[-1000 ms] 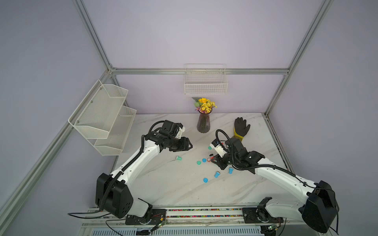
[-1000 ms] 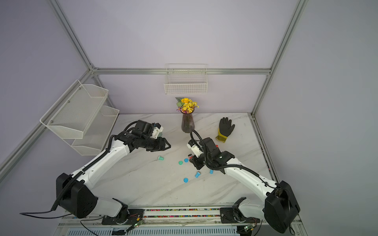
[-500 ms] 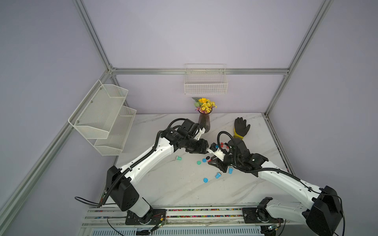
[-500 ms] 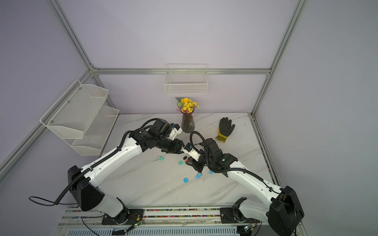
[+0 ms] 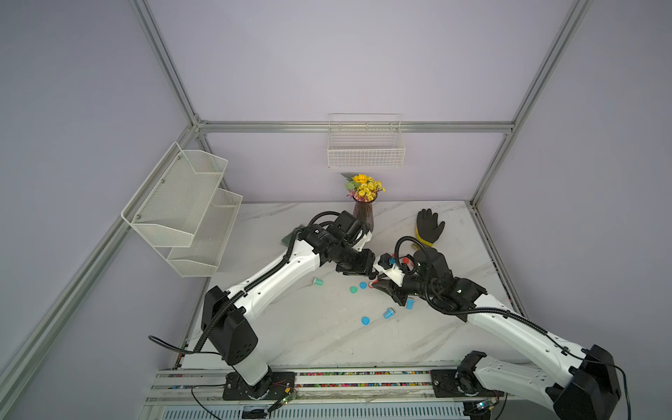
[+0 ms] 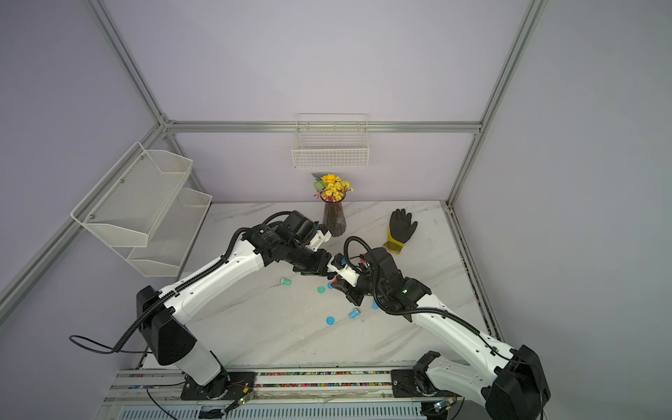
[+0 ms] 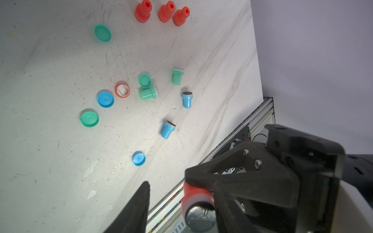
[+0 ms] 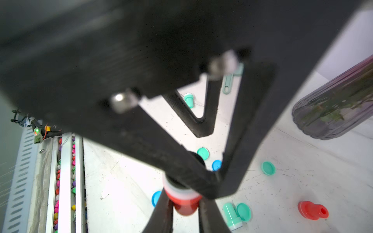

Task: Close the stamp cap
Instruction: Pick up the stamp from the center of the board.

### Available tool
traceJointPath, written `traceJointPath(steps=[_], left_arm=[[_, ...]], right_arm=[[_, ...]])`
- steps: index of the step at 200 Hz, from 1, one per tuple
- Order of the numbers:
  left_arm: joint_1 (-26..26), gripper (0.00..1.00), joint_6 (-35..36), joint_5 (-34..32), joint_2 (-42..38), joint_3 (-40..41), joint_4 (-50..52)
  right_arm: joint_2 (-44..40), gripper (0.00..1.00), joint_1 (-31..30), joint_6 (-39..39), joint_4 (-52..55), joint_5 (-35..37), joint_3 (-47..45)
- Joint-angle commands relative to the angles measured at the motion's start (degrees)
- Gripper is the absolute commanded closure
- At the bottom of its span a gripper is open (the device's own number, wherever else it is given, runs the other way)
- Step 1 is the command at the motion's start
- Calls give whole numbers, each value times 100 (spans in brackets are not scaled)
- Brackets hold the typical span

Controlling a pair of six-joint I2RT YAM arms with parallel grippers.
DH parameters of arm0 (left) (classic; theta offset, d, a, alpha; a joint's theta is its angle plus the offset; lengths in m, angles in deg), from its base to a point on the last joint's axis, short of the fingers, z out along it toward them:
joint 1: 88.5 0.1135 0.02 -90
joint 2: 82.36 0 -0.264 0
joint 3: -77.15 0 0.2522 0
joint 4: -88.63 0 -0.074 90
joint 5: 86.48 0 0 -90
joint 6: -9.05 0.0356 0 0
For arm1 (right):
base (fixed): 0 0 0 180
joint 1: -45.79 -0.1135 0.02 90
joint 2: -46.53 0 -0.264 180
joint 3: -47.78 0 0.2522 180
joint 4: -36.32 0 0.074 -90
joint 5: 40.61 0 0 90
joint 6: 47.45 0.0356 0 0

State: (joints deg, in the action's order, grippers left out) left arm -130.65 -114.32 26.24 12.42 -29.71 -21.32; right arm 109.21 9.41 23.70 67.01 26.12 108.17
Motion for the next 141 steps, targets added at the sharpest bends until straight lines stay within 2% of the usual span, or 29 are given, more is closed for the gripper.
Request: traceJointPath(steps=[1,63,114,141], left_arm=[[-39,50,137,174,35,-250,156],[-46,59,224,587,225,-441,198],[-47,59,230,781,330,-507,203],[-48,66,269,791,370,-520,241]], right_arm=[[-160,100,-20,-205,-225,320,-15],[-449,100,-18,-150,-371,779,-84],[-489,100,-18,-135,-602,972,-128],[-420,100,-18,-180,-612,935,-93]])
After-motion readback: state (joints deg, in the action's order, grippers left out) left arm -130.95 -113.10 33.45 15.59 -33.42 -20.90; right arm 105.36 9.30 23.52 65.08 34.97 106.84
